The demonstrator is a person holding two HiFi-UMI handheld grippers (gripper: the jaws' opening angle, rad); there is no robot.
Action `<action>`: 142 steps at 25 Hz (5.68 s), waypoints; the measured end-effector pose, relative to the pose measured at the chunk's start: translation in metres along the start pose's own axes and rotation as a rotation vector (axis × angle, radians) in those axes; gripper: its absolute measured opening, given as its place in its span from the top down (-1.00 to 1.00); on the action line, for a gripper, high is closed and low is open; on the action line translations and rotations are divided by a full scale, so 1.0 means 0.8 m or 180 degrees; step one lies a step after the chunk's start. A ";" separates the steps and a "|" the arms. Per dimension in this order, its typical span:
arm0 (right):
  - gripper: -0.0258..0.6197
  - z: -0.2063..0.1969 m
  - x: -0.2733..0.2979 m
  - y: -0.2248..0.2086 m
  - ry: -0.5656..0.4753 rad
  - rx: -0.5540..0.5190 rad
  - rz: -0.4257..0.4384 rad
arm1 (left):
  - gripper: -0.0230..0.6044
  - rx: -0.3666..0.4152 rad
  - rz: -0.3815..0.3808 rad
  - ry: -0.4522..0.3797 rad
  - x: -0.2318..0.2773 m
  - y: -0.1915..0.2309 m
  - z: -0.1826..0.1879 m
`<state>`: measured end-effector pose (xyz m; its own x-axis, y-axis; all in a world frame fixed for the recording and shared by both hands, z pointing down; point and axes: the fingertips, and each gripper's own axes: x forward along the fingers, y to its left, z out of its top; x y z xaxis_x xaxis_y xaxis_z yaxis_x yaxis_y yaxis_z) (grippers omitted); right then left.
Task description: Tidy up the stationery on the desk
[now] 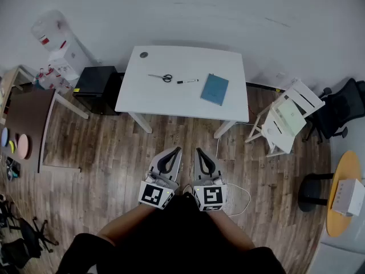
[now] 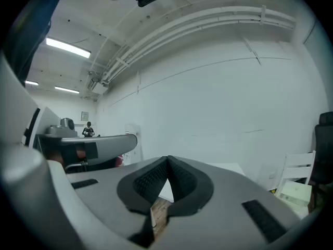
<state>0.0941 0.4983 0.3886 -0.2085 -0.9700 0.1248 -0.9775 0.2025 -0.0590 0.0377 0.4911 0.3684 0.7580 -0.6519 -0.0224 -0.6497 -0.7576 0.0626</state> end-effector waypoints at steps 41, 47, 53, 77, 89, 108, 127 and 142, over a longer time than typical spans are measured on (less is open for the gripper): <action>0.82 -0.020 0.276 -0.089 0.0285 0.0179 -0.0137 | 0.89 -0.0397 0.0018 0.0405 0.194 0.232 -0.067; 0.82 -0.027 0.335 -0.085 0.0520 0.0085 -0.0234 | 0.89 -0.0419 -0.0107 0.0556 0.215 0.302 -0.087; 0.82 -0.040 0.369 -0.101 0.0597 0.0109 -0.0455 | 0.89 -0.0584 -0.0233 0.0631 0.240 0.353 -0.109; 0.82 -0.062 0.515 -0.203 0.0827 0.0132 0.0209 | 0.89 -0.0313 0.0277 0.0737 0.340 0.440 -0.126; 0.82 -0.132 0.564 -0.242 0.1296 0.0113 0.0602 | 0.89 -0.0338 0.0355 0.0936 0.400 0.441 -0.167; 0.81 -0.290 0.638 -0.267 0.2133 -0.0738 0.1616 | 0.89 -0.0637 0.0748 0.1286 0.422 0.449 -0.237; 0.81 -0.315 0.588 -0.386 0.2277 -0.0118 0.0519 | 0.89 -0.0797 -0.0296 0.1521 0.495 0.365 -0.312; 0.54 -0.367 0.465 -0.508 0.2450 0.0749 -0.0444 | 0.51 -0.1330 -0.1412 0.2551 0.555 0.221 -0.458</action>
<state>0.4044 0.0947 0.7502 -0.1325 -0.6028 0.7868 -0.9817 -0.0299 -0.1883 0.2805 0.0799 0.7350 0.8417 0.0171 0.5397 -0.3437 -0.7539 0.5599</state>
